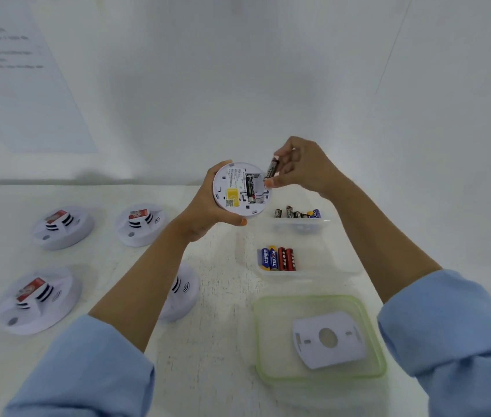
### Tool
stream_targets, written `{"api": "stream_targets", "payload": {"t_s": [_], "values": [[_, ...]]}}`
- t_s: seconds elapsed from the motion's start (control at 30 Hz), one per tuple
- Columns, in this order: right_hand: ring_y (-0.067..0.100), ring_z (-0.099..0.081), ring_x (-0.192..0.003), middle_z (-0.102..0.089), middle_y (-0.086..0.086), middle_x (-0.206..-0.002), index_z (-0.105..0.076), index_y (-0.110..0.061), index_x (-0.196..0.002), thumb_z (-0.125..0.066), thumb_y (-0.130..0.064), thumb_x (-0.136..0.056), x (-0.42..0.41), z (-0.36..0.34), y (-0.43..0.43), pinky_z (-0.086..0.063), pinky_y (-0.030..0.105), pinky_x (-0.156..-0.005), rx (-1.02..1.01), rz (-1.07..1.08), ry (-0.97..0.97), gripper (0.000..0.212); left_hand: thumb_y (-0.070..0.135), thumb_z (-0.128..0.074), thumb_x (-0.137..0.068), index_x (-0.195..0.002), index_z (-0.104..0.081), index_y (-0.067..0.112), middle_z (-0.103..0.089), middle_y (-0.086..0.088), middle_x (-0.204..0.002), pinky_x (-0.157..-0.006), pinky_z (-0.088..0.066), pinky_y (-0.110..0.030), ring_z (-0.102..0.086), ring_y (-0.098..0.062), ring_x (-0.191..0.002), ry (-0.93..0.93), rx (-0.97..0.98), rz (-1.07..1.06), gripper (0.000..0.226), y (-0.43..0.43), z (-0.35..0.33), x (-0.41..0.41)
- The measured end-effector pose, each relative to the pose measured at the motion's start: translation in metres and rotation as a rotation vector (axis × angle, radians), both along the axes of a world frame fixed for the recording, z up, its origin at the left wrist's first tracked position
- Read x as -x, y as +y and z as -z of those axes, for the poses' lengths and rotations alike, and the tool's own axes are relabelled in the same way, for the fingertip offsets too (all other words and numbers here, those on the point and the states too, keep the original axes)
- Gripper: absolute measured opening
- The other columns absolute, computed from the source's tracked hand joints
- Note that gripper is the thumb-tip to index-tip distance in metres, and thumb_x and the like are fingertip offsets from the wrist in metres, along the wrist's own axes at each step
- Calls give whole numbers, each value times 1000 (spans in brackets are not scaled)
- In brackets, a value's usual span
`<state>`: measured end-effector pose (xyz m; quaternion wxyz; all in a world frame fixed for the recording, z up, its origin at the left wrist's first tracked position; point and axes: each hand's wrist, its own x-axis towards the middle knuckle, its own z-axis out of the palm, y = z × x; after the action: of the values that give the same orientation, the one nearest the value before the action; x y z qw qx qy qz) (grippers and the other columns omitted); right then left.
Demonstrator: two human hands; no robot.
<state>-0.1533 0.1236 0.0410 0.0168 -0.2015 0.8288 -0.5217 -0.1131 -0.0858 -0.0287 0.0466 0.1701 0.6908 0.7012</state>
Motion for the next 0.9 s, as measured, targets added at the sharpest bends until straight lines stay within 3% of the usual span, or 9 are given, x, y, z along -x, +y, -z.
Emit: {"api": "stream_targets", "payload": {"t_s": [0.13, 0.2, 0.4, 0.5, 0.57, 0.73, 0.8, 0.9], "values": [[-1, -48, -52, -57, -5, -72, -62, -5, -89, -82, -2, -61, -16, -4, -9, -41, 10, -55, -280, -27, 145, 34, -14, -72, -47, -129, -31, 29, -45, 3, -126, -76, -56, -29, -52, -13, -112, 9, 3, 19, 102, 8, -2, -10], [4, -45, -57, -56, -2, -80, -65, -5, -96, -79, -4, -66, -26, -6, -11, -40, 15, -58, -380, -12, 216, 34, -14, -73, -46, -130, -31, 28, -46, 3, -126, -75, -56, -29, -52, -14, -111, 15, -2, 17, 102, 10, -3, -16], [14, -52, -97, -59, 2, -118, -59, -12, -120, -67, -16, -82, -66, 1, -7, -40, 24, -85, -495, 12, 288, 39, -13, -72, -46, -130, -31, 25, -48, 3, -124, -73, -56, -27, -52, -16, -112, 37, -49, -10, 101, 16, 0, -41], [22, -49, -120, -49, 7, -136, -49, -9, -132, -53, -20, -92, -90, 12, -6, -38, 29, -102, -590, -3, 331, 41, -13, -72, -46, -130, -33, 25, -49, 0, -122, -75, -55, -28, -53, -17, -111, 36, -71, -13, 100, 20, 3, -56], [24, -46, -123, -41, 10, -142, -47, -5, -134, -45, -21, -96, -104, 18, -5, -37, 31, -105, -651, -1, 349, 41, -15, -71, -45, -127, -36, 26, -51, 0, -120, -73, -55, -27, -55, -15, -107, 28, -73, 3, 98, 24, 4, -66], [18, -36, -131, -34, 2, -147, -40, -13, -139, -41, -25, -98, -125, 31, 6, -27, 20, -102, -533, -72, 196, 44, -16, -70, -47, -129, -35, 25, -51, 1, -122, -69, -55, -28, -57, -12, -105, -9, -47, 32, 99, 25, 7, -90], [12, -37, -130, -36, -2, -146, -39, -18, -140, -49, -25, -95, -131, 33, 14, -25, 17, -102, -442, -113, 115, 47, -16, -71, -48, -134, -32, 23, -49, -2, -127, -71, -56, -30, -56, -14, -109, -15, -31, 37, 102, 24, 8, -101], [8, -49, -116, -49, -1, -136, -46, -16, -134, -67, -12, -83, -144, 31, 28, -36, 23, -103, -223, -163, -19, 56, -12, -75, -46, -133, -32, 26, -48, 3, -128, -75, -55, -27, -54, -11, -113, -12, 16, 38, 105, 27, 8, -117]]}}
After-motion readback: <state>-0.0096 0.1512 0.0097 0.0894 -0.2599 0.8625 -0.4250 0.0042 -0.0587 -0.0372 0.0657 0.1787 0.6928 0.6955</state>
